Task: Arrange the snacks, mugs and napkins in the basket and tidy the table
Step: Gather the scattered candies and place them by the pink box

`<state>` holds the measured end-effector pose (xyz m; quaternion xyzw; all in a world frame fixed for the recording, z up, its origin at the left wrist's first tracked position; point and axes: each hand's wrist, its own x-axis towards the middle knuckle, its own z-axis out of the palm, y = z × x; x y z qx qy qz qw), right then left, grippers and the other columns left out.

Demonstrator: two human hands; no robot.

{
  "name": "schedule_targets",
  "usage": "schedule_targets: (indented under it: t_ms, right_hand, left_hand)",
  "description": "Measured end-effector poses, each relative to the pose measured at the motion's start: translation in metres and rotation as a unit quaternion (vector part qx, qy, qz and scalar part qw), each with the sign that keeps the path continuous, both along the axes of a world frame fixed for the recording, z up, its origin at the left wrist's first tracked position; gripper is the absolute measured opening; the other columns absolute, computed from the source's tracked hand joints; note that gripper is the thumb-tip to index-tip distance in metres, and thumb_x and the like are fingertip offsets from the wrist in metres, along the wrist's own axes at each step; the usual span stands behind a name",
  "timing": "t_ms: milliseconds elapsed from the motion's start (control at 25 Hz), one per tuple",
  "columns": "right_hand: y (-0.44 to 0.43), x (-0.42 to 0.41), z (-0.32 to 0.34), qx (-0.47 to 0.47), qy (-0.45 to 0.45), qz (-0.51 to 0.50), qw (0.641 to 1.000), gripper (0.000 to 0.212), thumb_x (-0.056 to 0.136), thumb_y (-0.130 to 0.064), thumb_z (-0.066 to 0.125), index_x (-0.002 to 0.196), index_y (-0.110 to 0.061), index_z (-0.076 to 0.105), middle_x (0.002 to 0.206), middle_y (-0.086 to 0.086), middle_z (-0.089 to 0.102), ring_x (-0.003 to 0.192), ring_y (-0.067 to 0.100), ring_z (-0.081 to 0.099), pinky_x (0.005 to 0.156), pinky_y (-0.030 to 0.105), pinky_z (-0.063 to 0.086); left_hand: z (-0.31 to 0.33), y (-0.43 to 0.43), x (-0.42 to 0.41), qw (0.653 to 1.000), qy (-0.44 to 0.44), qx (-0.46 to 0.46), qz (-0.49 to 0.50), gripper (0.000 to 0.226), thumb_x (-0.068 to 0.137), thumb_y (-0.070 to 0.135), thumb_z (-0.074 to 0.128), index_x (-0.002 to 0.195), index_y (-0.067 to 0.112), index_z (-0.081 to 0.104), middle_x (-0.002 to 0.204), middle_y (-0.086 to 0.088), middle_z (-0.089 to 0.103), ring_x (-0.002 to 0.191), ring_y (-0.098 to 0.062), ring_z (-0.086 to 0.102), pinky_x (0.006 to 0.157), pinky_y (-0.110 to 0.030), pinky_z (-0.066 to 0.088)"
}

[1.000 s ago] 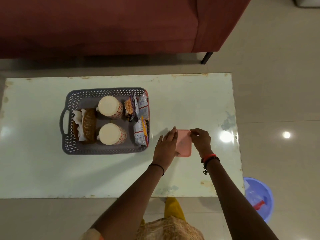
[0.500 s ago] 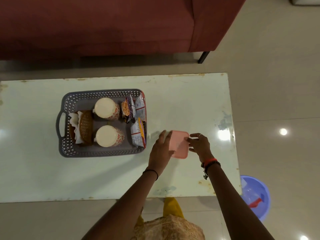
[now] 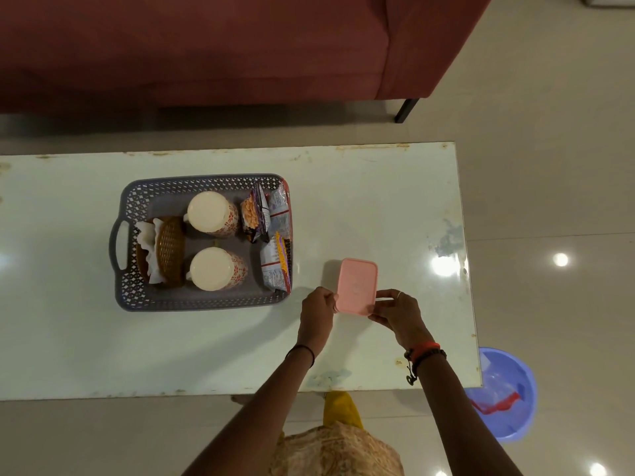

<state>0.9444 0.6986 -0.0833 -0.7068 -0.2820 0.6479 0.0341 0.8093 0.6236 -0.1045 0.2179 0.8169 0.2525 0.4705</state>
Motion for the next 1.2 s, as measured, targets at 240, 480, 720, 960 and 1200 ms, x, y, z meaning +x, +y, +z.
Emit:
schedule_targets:
  t_ms: [240,480,720,960,1200]
  right_hand:
    - [0.006,0.002,0.0,-0.02,0.016,-0.004,1.0,0.038,0.081,0.02,0.057,0.119,0.013,0.053,0.115,0.036,0.061,0.1,0.039,0.063,0.099,0.048,0.05]
    - [0.017,-0.023,0.001,-0.005,0.032,0.015,0.999,0.039,0.084,0.018,0.051,0.121,0.007,0.052,0.105,0.027,0.061,0.096,0.032,0.059,0.098,0.048,0.05]
    - [0.024,-0.07,0.001,0.023,0.055,0.023,0.998,0.037,0.084,0.015,0.053,0.119,0.006,0.055,0.104,0.025,0.061,0.095,0.031,0.06,0.097,0.047,0.052]
    - [0.033,-0.101,-0.004,0.038,0.077,0.059,0.995,0.041,0.085,0.015,0.052,0.124,0.005,0.055,0.104,0.021,0.06,0.098,0.031,0.059,0.099,0.047,0.05]
    - [0.034,-0.086,0.0,0.048,0.073,0.087,0.992,0.028,0.094,-0.012,0.055,0.119,-0.003,0.061,0.103,0.01,0.06,0.098,0.022,0.055,0.099,0.038,0.046]
  left_hand:
    - [-0.001,-0.006,0.006,0.981,-0.136,-0.04,0.135,0.023,0.094,0.027,0.049,0.083,0.007,0.051,0.073,-0.013,0.062,0.061,-0.022,0.059,0.062,-0.031,0.053]
    - [0.0,-0.01,0.015,0.906,-0.264,-0.061,0.325,0.035,0.1,0.029,0.034,0.108,0.0,0.052,0.097,-0.016,0.061,0.082,-0.024,0.061,0.074,-0.031,0.049]
    - [0.004,-0.016,0.008,0.935,-0.221,-0.06,0.272,0.039,0.1,0.029,0.032,0.113,-0.001,0.053,0.098,-0.013,0.061,0.086,-0.022,0.059,0.066,-0.025,0.044]
    - [0.002,-0.032,0.001,0.954,-0.187,-0.055,0.23,0.037,0.099,0.028,0.035,0.108,0.0,0.057,0.096,-0.009,0.063,0.086,-0.019,0.06,0.066,-0.024,0.044]
    - [0.008,-0.057,-0.007,0.979,-0.118,-0.063,0.151,0.031,0.098,0.028,0.037,0.091,0.007,0.059,0.094,-0.012,0.066,0.098,-0.029,0.063,0.09,-0.038,0.047]
